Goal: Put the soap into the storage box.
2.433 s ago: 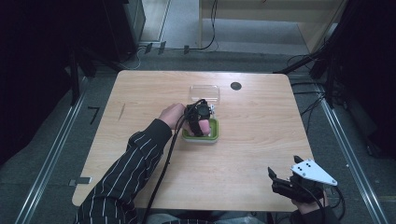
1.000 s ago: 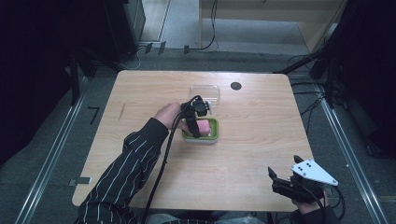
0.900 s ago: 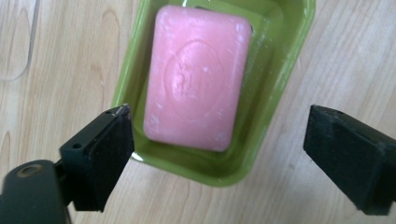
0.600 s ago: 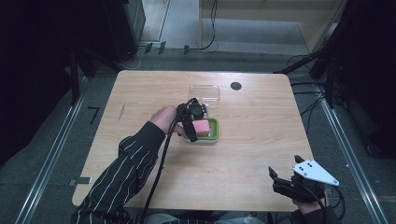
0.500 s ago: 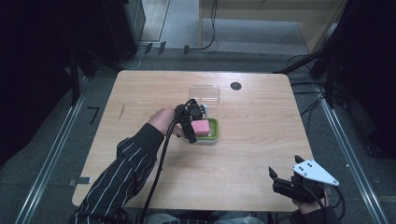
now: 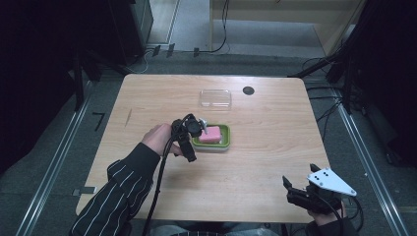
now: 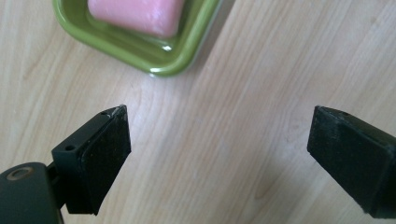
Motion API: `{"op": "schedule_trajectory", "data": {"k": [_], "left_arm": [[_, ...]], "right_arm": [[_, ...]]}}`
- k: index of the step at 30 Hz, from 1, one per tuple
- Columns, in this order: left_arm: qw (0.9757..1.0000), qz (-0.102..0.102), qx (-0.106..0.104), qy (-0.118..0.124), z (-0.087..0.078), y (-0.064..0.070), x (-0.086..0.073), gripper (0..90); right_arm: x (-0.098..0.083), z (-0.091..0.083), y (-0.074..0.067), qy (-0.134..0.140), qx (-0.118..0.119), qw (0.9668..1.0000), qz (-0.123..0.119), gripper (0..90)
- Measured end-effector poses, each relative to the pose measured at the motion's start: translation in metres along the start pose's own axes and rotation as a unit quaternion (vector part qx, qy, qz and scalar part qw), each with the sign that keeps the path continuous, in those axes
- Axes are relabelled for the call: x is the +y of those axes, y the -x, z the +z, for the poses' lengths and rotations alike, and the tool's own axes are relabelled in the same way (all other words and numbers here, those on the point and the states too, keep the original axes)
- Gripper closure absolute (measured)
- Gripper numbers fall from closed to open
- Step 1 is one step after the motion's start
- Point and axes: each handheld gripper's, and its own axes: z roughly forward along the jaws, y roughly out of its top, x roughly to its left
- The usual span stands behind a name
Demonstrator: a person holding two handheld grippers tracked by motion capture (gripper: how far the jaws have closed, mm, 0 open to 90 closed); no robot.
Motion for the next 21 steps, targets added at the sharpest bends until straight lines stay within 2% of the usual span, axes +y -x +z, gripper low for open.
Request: {"op": "schedule_trajectory", "data": {"k": [6, 7, 10, 11, 13, 19, 21], "left_arm": [[1.0000, -0.003, 0.001, -0.005, -0.002, 0.009, -0.010, 6.2], [0.9999, -0.008, 0.005, -0.001, -0.003, 0.013, -0.015, 6.2], [0.9999, -0.013, 0.004, 0.000, -0.004, 0.016, -0.019, 6.2], [0.9999, -0.016, 0.003, 0.000, -0.005, 0.021, -0.025, 5.6], [0.9999, -0.013, 0.003, 0.000, -0.004, 0.023, -0.028, 5.6], [0.9992, -0.038, 0.000, -0.007, 0.001, 0.037, -0.050, 5.6], [0.9992, -0.038, 0.001, -0.007, 0.002, 0.038, -0.054, 5.6]], "right_arm": [[0.000, 0.000, 0.000, 0.001, 0.001, 1.0000, -0.002, 13.5], [0.000, 0.000, 0.000, 0.001, 0.000, 1.0000, -0.001, 13.5], [0.000, 0.000, 0.000, 0.001, 0.001, 1.0000, -0.002, 13.5], [0.000, 0.000, 0.000, 0.002, 0.001, 1.0000, -0.003, 13.5], [0.000, 0.000, -0.001, 0.001, 0.001, 1.0000, -0.003, 13.5], [0.000, 0.000, -0.001, 0.001, 0.000, 1.0000, -0.005, 13.5], [0.000, 0.000, -0.001, 0.001, 0.001, 1.0000, -0.005, 13.4]]}}
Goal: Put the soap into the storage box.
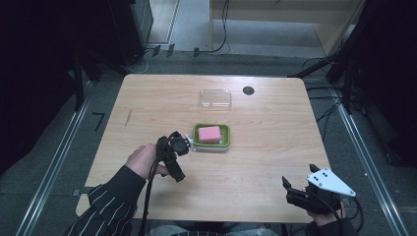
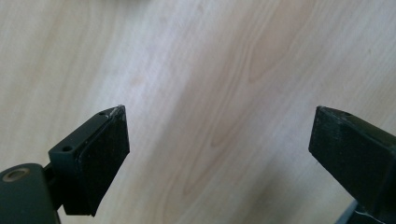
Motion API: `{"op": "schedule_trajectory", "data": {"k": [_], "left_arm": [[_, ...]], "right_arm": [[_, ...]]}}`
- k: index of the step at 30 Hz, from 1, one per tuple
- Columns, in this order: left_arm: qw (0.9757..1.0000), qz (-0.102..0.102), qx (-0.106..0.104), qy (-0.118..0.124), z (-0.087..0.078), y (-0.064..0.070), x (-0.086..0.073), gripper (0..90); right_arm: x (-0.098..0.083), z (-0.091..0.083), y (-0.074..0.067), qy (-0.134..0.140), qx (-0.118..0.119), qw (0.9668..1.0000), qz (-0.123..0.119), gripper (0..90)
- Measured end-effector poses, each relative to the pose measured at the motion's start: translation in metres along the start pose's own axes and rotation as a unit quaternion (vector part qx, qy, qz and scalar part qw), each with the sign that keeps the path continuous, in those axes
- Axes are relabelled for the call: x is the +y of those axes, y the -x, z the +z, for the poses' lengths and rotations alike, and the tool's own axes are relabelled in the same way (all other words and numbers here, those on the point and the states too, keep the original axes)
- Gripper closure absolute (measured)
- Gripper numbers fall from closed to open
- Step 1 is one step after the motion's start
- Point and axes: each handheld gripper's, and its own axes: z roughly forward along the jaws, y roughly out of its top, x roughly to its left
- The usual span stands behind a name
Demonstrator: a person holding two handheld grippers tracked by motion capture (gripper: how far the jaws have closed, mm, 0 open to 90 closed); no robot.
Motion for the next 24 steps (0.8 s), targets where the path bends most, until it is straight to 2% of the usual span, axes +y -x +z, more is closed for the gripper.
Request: {"op": "schedule_trajectory", "data": {"k": [3, 5, 7, 9, 11, 13, 16, 18, 21, 24], "left_arm": [[0.9999, -0.011, -0.005, 0.002, 0.004, 0.004, -0.011, 5.6], [0.9999, -0.014, -0.005, -0.005, 0.008, 0.007, -0.021, 5.6], [0.9996, -0.029, -0.005, 0.000, 0.010, 0.010, -0.028, 5.6], [0.9995, -0.029, -0.007, 0.000, 0.011, 0.010, -0.032, 5.6], [0.9990, -0.043, -0.009, 0.004, 0.015, 0.013, -0.042, 5.6], [0.9989, -0.045, -0.009, 0.000, 0.020, 0.016, -0.048, 5.6], [0.9988, -0.047, -0.015, -0.007, 0.023, 0.017, -0.053, 5.6], [0.9982, -0.056, -0.022, -0.003, 0.028, 0.018, -0.057, 5.6], [0.9981, -0.057, -0.026, -0.002, 0.029, 0.018, -0.058, 5.6], [0.9975, -0.056, -0.042, -0.005, 0.035, 0.019, -0.060, 5.6]], "right_arm": [[0.000, 0.000, -0.001, 0.000, 0.000, 1.0000, 0.000, 13.5], [0.000, 0.000, -0.001, 0.000, 0.001, 1.0000, -0.001, 13.5], [0.000, 0.000, -0.001, 0.000, 0.001, 1.0000, -0.001, 13.5], [0.000, 0.000, -0.001, 0.001, 0.000, 1.0000, -0.001, 13.5], [0.000, 0.000, -0.001, 0.000, 0.001, 1.0000, -0.001, 13.5], [0.000, 0.000, -0.001, 0.001, 0.001, 1.0000, -0.001, 13.5], [0.000, -0.001, -0.001, 0.000, 0.001, 1.0000, -0.001, 13.5], [0.000, -0.001, -0.001, 0.001, 0.001, 1.0000, 0.001, 13.5], [0.000, -0.001, -0.001, 0.000, 0.001, 1.0000, 0.000, 13.5], [0.000, 0.000, -0.001, 0.001, 0.000, 1.0000, 0.000, 13.4]]}}
